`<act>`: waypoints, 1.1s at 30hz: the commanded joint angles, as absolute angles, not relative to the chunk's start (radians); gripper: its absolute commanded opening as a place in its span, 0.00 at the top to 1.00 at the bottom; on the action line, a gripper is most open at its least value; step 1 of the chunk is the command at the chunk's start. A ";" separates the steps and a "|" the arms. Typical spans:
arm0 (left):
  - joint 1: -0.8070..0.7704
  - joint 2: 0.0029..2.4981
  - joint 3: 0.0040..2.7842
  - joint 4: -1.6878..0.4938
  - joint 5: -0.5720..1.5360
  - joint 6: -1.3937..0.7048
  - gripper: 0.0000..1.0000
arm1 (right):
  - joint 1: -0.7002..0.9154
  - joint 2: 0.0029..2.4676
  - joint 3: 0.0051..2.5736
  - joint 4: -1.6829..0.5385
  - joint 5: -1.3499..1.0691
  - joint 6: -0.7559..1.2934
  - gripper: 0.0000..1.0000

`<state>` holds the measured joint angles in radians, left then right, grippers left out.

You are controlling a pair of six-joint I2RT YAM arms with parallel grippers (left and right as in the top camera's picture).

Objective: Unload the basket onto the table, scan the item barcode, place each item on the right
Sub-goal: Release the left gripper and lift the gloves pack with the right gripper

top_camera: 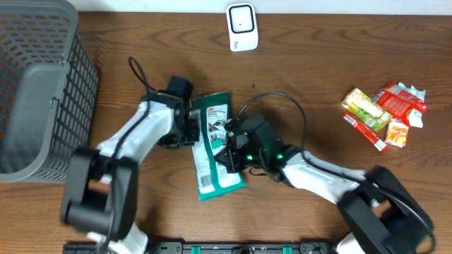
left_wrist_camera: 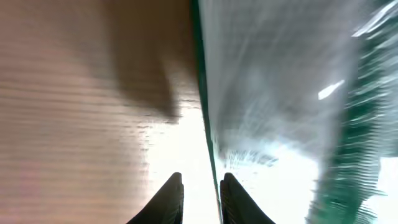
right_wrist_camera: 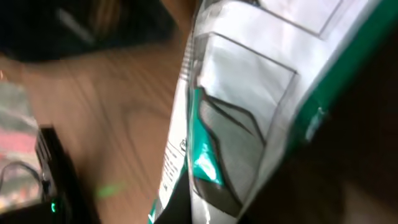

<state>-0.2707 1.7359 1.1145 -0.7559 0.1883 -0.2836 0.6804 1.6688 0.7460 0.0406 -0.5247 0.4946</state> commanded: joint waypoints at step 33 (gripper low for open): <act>0.066 1.444 1.306 -0.980 -0.039 -0.256 0.32 | 0.616 1.538 1.597 -0.831 -0.132 -0.329 0.99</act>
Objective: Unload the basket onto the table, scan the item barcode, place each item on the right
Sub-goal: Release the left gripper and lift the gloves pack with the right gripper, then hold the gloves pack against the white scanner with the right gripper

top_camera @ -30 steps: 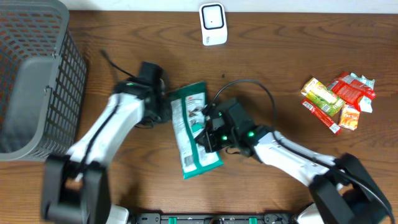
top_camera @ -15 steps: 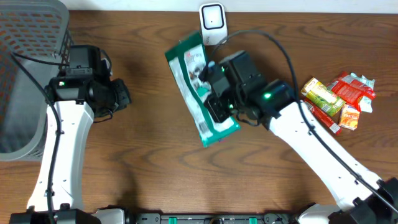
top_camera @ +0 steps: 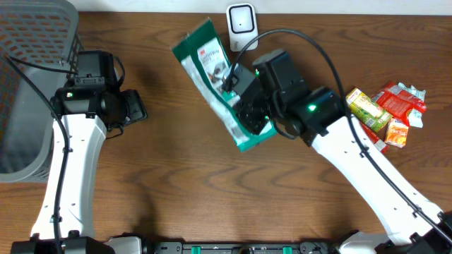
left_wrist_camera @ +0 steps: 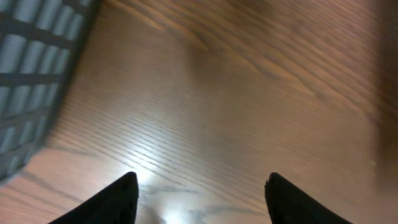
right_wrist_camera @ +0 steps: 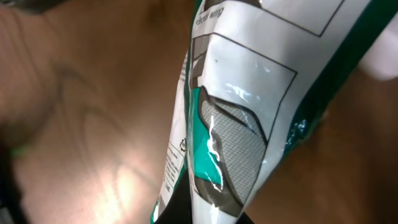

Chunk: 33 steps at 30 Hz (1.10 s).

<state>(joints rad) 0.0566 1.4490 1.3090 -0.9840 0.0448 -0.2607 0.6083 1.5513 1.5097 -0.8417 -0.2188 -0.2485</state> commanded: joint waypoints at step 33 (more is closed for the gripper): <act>0.075 1.444 1.306 -0.979 -0.038 -0.256 0.17 | 0.571 2.130 2.196 -0.419 0.355 -1.276 0.99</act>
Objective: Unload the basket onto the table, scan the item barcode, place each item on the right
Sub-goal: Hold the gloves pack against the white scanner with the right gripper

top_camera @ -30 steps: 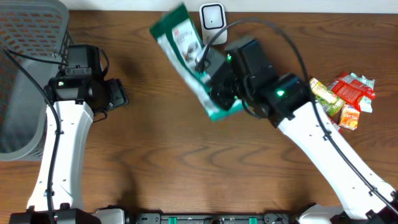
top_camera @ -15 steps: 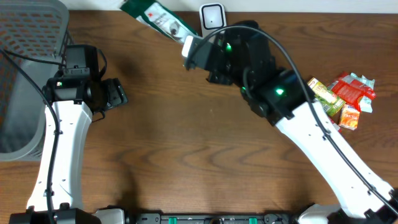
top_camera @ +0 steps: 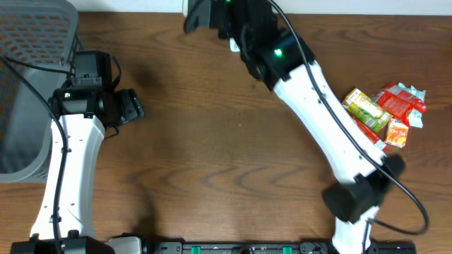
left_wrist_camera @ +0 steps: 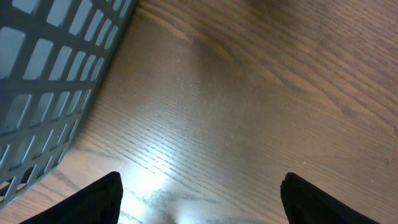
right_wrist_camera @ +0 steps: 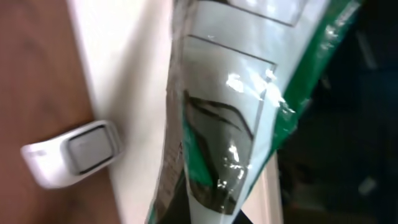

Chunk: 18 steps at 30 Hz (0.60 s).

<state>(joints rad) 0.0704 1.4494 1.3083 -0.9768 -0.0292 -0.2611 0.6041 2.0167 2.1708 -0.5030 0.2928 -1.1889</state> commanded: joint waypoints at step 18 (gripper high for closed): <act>0.075 1.444 1.306 -0.979 -0.038 -0.256 0.17 | 0.517 2.472 2.196 0.022 0.319 -1.602 0.99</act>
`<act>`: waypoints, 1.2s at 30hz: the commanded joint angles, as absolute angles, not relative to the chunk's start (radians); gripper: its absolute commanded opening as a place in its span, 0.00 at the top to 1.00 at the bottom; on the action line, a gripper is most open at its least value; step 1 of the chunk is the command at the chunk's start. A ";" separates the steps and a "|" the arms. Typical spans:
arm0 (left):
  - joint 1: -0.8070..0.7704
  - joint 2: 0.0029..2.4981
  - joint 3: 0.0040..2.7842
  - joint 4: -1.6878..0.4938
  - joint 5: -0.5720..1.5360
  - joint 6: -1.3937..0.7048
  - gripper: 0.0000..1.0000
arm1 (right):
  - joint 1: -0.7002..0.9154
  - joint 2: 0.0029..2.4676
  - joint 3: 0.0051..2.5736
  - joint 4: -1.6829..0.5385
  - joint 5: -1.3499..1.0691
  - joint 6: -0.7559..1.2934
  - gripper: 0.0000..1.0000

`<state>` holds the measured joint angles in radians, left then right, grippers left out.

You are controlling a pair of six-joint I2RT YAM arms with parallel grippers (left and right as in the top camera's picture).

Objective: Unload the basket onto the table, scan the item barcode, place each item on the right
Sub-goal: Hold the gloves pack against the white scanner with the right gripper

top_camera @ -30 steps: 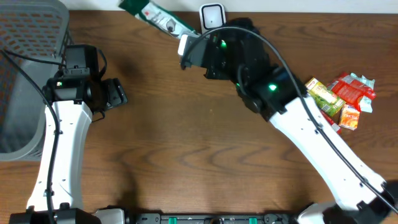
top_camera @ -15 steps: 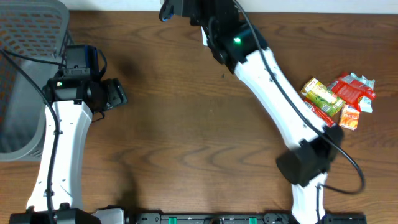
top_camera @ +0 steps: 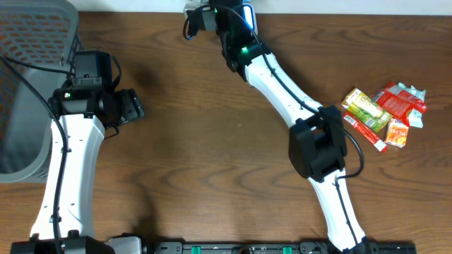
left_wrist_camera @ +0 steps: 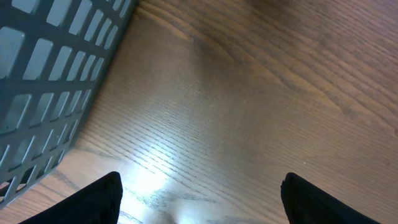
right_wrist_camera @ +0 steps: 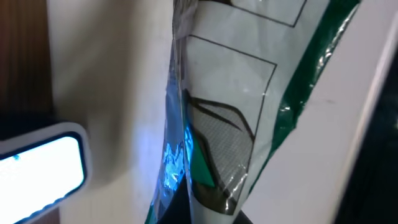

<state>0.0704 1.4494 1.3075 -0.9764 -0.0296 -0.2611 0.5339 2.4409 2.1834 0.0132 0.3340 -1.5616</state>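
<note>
My right gripper (right_wrist_camera: 196,208) is shut on the lower end of a green, white and clear plastic package (right_wrist_camera: 230,118), which it holds up on edge at the table's back edge. The white scanner (right_wrist_camera: 37,168) sits just left of the package with its window lit, and blue light glints on the package's edge. From overhead, the right gripper (top_camera: 212,15) is beside the glowing scanner (top_camera: 244,14), and only a corner of the package (top_camera: 191,10) shows. My left gripper (top_camera: 131,106) hangs open and holds nothing over bare wood, its dark fingertips (left_wrist_camera: 99,199) wide apart.
A grey mesh basket (top_camera: 28,85) stands at the far left, close to the left gripper, its wall (left_wrist_camera: 43,74) filling that wrist view's corner. A pile of small snack packets (top_camera: 385,113) lies at the right.
The right arm has reached further over the back edge, bringing the package right next to the scanner. The scanner's window is now lit and blue light falls on the package. The left arm has not moved.
The package lay mid-table with both grippers at it, the left one nearly shut by its edge. Then the right gripper held it lifted near the scanner, and the left stood open beside the basket. Later the package was at the back edge, and now it is beside the lit scanner.
</note>
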 commanded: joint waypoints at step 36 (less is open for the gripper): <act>0.075 1.444 1.306 -0.979 -0.038 -0.256 0.17 | 0.476 2.595 2.196 0.008 0.182 -1.269 0.99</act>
<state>0.0704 1.4494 1.3075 -0.9764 -0.0296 -0.2611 0.4694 2.5916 2.1834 0.0051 0.1974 -1.3434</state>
